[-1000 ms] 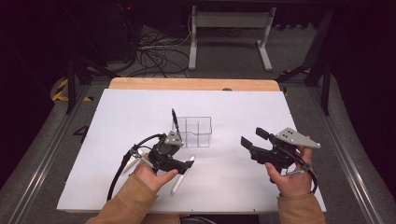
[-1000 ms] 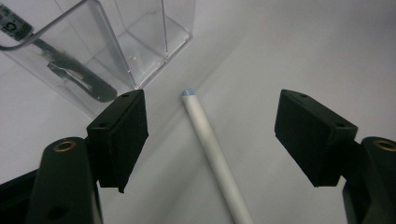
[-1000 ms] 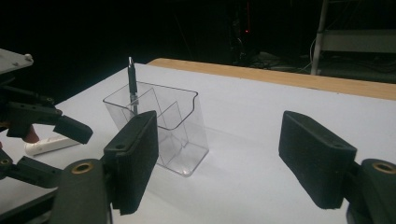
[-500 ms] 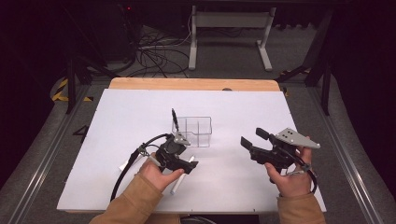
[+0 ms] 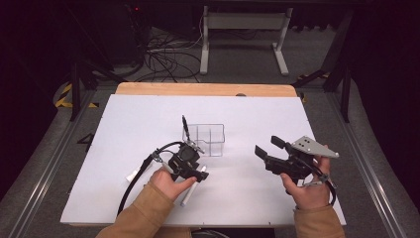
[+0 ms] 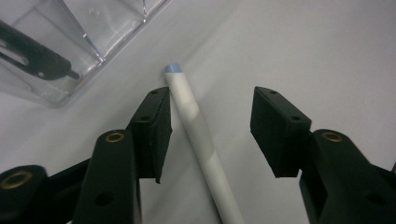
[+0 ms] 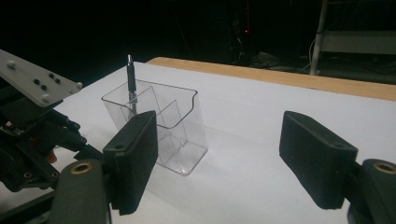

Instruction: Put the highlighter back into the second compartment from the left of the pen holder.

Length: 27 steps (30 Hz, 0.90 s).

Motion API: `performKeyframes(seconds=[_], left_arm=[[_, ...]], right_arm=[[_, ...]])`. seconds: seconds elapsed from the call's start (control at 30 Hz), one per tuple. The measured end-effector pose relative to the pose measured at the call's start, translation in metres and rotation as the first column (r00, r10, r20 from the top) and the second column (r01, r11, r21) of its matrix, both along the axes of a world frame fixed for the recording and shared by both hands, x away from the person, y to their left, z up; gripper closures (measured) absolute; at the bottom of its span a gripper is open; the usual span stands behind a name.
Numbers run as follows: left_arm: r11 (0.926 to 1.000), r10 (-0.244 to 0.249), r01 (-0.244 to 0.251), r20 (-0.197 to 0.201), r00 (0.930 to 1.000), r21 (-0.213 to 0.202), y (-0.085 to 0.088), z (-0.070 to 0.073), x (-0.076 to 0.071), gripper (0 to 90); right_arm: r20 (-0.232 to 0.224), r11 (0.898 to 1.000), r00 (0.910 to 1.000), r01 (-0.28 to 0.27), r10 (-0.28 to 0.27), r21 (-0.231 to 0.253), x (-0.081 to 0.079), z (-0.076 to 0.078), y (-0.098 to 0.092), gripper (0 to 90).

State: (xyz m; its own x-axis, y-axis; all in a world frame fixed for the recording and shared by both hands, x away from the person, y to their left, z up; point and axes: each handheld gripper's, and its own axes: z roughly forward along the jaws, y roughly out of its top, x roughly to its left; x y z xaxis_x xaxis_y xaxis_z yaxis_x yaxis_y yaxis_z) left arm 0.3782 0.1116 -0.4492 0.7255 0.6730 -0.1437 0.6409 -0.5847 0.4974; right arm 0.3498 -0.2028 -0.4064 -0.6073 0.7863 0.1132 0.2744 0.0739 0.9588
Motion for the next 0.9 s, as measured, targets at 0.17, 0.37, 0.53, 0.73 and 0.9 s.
performKeyframes(seconds=[0.17, 0.37, 0.53, 0.73, 0.9], left_arm=[[0.9993, 0.026, -0.025, -0.044, 0.9987, 0.027, -0.003, -0.003, 0.002, 54.7], [0.9976, 0.035, -0.031, -0.059, 0.9977, 0.062, -0.005, -0.006, 0.002, 61.2], [0.9951, 0.029, -0.022, -0.078, 0.9965, 0.097, -0.008, -0.008, 0.001, 64.3], [0.9913, 0.037, -0.028, -0.070, 0.9968, 0.128, -0.010, -0.012, 0.001, 65.7], [0.9905, 0.036, -0.025, -0.078, 0.9963, 0.136, -0.011, -0.014, 0.001, 66.5]], right_arm=[[-0.001, 1.000, 1.0000, 0.000, 0.000, -0.003, 0.000, -0.001, 0.001, 29.2], [0.001, 1.000, 1.0000, -0.003, 0.003, -0.007, 0.001, -0.002, 0.001, 29.2], [-0.001, 1.000, 1.0000, -0.003, 0.003, -0.011, 0.001, -0.002, 0.001, 29.3], [-0.001, 1.000, 1.0000, -0.004, 0.004, -0.011, 0.001, -0.002, 0.002, 29.2], [-0.006, 1.000, 1.0000, -0.003, 0.003, -0.010, 0.001, -0.003, 0.002, 29.2]])
